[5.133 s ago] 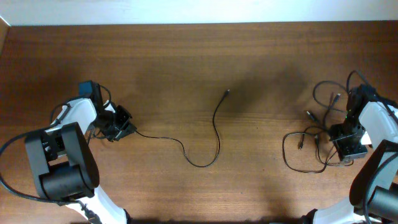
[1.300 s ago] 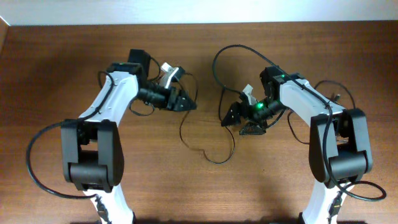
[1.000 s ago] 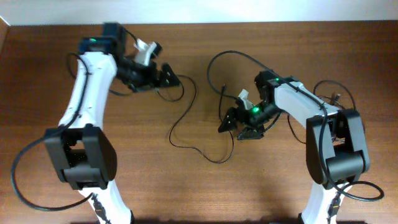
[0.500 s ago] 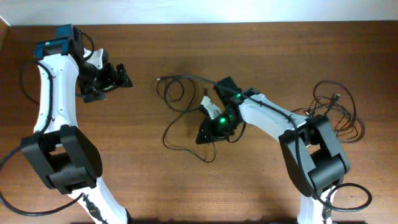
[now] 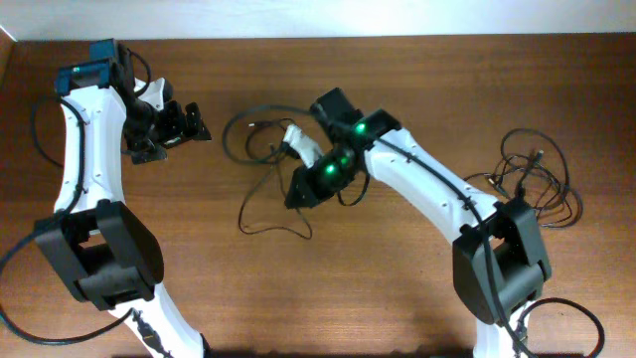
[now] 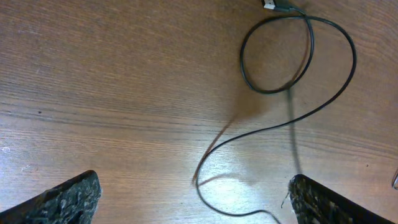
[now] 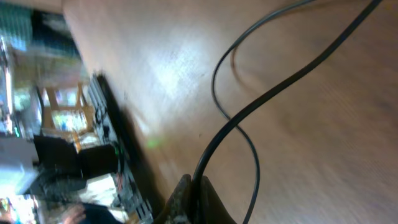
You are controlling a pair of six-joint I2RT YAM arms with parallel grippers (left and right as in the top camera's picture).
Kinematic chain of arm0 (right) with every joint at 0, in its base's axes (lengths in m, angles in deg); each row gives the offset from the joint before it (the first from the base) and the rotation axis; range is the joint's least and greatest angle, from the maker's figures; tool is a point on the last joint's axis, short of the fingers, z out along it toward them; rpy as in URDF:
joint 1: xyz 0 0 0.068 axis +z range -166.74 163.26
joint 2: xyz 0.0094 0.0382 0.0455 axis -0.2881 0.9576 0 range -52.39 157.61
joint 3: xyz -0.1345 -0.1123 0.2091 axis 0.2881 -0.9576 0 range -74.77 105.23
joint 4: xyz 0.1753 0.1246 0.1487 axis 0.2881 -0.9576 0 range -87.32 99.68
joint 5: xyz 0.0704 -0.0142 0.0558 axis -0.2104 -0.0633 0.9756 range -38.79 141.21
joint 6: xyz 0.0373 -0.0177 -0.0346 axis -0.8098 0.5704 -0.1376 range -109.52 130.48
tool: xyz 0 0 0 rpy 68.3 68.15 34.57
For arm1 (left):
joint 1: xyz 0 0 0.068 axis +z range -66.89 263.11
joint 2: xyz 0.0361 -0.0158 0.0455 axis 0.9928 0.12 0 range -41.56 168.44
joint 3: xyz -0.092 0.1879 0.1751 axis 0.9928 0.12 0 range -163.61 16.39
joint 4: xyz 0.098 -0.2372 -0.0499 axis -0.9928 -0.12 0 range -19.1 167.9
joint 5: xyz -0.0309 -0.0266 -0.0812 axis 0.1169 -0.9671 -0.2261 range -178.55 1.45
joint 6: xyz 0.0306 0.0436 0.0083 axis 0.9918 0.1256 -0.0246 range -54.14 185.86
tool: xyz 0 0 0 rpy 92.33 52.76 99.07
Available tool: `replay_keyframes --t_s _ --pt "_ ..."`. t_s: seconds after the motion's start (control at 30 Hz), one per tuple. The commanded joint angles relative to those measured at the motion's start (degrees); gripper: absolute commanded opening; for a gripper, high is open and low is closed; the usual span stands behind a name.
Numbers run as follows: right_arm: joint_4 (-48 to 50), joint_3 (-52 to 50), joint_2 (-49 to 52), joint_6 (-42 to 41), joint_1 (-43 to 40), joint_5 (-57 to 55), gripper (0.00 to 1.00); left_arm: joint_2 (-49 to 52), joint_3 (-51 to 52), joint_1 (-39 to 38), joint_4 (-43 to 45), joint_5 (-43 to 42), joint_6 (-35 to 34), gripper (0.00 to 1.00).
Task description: Untangle cables
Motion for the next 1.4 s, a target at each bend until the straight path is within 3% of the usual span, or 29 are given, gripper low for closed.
replay_keyframes --t_s 0.0,0.1,0.23,0.33,0.47,0.67,0.77,0.87,0.97,1.07,1.17,1.23,1.37 --pt "-3.54 0.0 -1.31 14.38 4.09 1.66 0.04 -0.22 -0.35 0.24 -0.07 0.42 -0.74 0.99" --pt "-6.54 -0.24 -1.31 20.61 6.03 -0.04 0.04 -0.22 -0.35 0.24 -0.07 0.39 -0.74 0.99" --pt "-6.73 -0.17 -1.31 19.19 4.96 -0.79 0.04 -0.22 -0.35 0.24 -0.07 0.42 -0.74 0.99" --pt "-5.57 -0.2 -1.31 5.9 2.84 -6.78 0.04 -0.22 -0.35 0.24 -0.07 0.42 -0.76 0.99" --pt "-6.93 -0.2 -1.31 -21.49 -1.66 -29.66 0.04 -0.22 -0.35 0.24 -0.07 0.42 -0.74 0.99" --pt "-0.35 -0.2 -1.31 -31.45 -5.86 -31.3 0.04 -0.22 -0.35 0.24 -0.07 0.42 -0.74 0.99" --pt "1.88 -0.2 -1.31 -40.09 -6.14 -36.89 0.04 -0.22 -0.35 0.24 -0.07 0.42 -0.74 0.99" --pt "3.04 -0.2 -1.31 -42.99 -6.03 -43.06 0.04 -0.22 -0.35 0.24 -0.07 0.39 -0.74 0.99" --pt "7.52 -0.17 -1.36 -34.21 -6.12 -40.15 0.04 -0.22 -0.35 0.24 -0.07 0.42 -0.76 0.99" --pt "10.45 0.66 -2.03 -17.51 -7.23 -23.08 0.04 -0.22 -0.35 0.24 -0.07 0.39 -0.74 0.99" --pt "10.05 0.96 -2.45 -9.29 -8.76 -6.82 0.04 -0.22 -0.35 0.24 -0.07 0.42 -0.74 0.99" --pt "7.89 0.94 -2.43 -3.5 -9.14 -1.33 0.04 -0.22 -0.35 0.24 -0.07 0.39 -0.74 0.99" --pt "-1.64 0.87 -2.38 20.81 -8.98 11.34 0.04 -0.22 -0.35 0.24 -0.07 0.39 -0.74 0.99"
